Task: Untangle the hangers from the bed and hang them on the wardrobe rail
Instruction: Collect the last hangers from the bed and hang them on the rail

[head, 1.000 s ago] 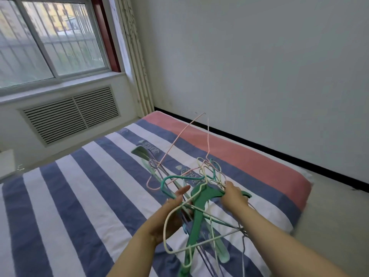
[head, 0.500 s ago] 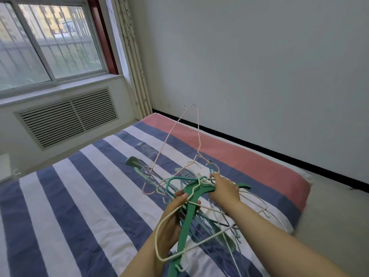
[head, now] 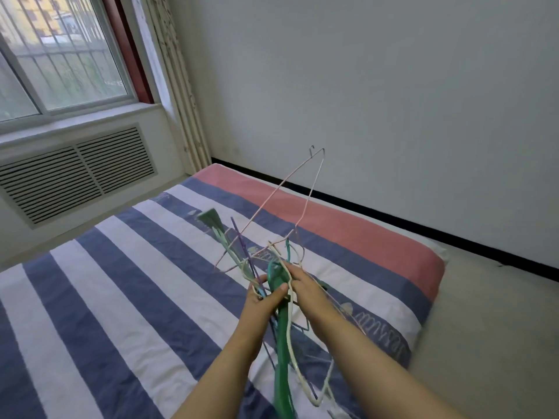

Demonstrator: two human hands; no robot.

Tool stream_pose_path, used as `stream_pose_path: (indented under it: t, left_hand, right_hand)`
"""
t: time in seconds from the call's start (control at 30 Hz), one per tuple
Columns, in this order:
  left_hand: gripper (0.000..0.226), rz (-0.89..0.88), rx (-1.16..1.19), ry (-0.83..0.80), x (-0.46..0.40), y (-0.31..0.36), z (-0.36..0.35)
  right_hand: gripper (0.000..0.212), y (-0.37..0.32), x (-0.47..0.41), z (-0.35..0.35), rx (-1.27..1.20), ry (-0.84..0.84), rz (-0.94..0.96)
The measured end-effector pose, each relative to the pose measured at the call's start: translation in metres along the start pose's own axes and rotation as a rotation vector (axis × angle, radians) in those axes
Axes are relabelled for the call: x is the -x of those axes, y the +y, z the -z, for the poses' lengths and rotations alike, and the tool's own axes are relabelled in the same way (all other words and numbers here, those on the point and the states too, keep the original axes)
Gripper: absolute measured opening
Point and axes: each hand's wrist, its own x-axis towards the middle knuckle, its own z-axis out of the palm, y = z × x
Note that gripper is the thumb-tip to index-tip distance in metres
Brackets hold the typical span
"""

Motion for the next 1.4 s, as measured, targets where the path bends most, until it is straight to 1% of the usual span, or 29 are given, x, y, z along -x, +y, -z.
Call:
stream_pose_path:
  t: [0.07, 0.13, 0.2, 0.23, 0.33, 0.4, 0.47, 0.5, 0.63, 0.73, 0.8, 0.87, 0.9, 0.97, 1.03, 1.07, 1.13, 1.23, 1.4]
  left_hand:
    - [0.052, -0.007, -0.006, -0.011, 0.000, 0.001, -0.003]
    - [0.046, -0.017, -0.015, -0.040, 0.000, -0.001, -0.008]
    - [0.034, -0.037, -0.048, -0.064, 0.004, -0.004, -0.017]
    - [0.031, -0.043, -0.071, -0.073, 0.007, -0.006, -0.022]
    - [0.036, 0.008, -0.153, -0.108, 0.012, -0.015, -0.031]
    - [0.040, 0.045, -0.234, -0.115, 0.014, -0.020, -0.033]
    - [0.039, 0.061, -0.355, -0.094, 0.019, -0.025, -0.035]
    - [0.036, 0.059, -0.424, -0.071, 0.021, -0.028, -0.037]
    - [0.024, 0.063, -0.690, 0.031, 0.034, -0.043, -0.044]
    - [0.019, 0.091, -0.756, 0.046, 0.044, -0.059, -0.040]
    - [0.017, 0.111, -0.724, 0.081, 0.050, -0.068, -0.034]
    - [0.015, 0.147, -0.664, 0.119, 0.054, -0.077, -0.026]
    - [0.017, 0.169, -0.629, 0.139, 0.055, -0.080, -0.023]
    - [0.025, 0.214, -0.546, 0.186, 0.055, -0.085, -0.015]
    - [0.034, 0.248, -0.466, 0.223, 0.053, -0.089, -0.008]
    - [0.037, 0.258, -0.438, 0.240, 0.051, -0.089, -0.003]
    - [0.040, 0.258, -0.407, 0.288, 0.047, -0.091, 0.006]
    - [0.040, 0.255, -0.342, 0.403, 0.034, -0.092, 0.025]
    - [0.043, 0.250, -0.210, 0.535, 0.015, -0.092, 0.057]
  right_hand:
    - [0.036, -0.002, 0.006, 0.009, -0.069, 0.019, -0.042]
    - [0.030, 0.000, 0.009, 0.019, -0.052, -0.016, -0.056]
    - [0.050, 0.008, 0.008, 0.033, 0.016, -0.069, -0.105]
    - [0.054, 0.009, 0.009, 0.040, 0.023, -0.102, -0.135]
    - [0.041, 0.011, 0.014, 0.063, 0.062, -0.114, -0.183]
    - [0.025, 0.011, 0.019, 0.080, 0.164, -0.047, -0.198]
    - [0.020, 0.019, 0.021, 0.094, 0.301, 0.036, -0.194]
    - [0.019, 0.022, 0.023, 0.097, 0.343, 0.038, -0.206]
    - [0.023, 0.042, 0.035, 0.096, 0.407, -0.062, -0.323]
    - [0.025, 0.056, 0.044, 0.098, 0.641, -0.040, -0.274]
    - [0.025, 0.066, 0.049, 0.101, 0.739, -0.083, -0.270]
    - [0.022, 0.073, 0.052, 0.101, 0.743, -0.143, -0.300]
    - [0.019, 0.076, 0.051, 0.101, 0.726, -0.136, -0.301]
    - [0.017, 0.078, 0.043, 0.101, 0.646, -0.046, -0.276]
    - [0.019, 0.074, 0.034, 0.100, 0.515, 0.050, -0.265]
    - [0.022, 0.072, 0.030, 0.100, 0.487, 0.061, -0.263]
    - [0.025, 0.069, 0.028, 0.096, 0.495, 0.015, -0.269]
    - [0.021, 0.070, 0.028, 0.090, 0.481, -0.054, -0.284]
    - [0.027, 0.069, 0.028, 0.101, 0.118, -0.215, -0.268]
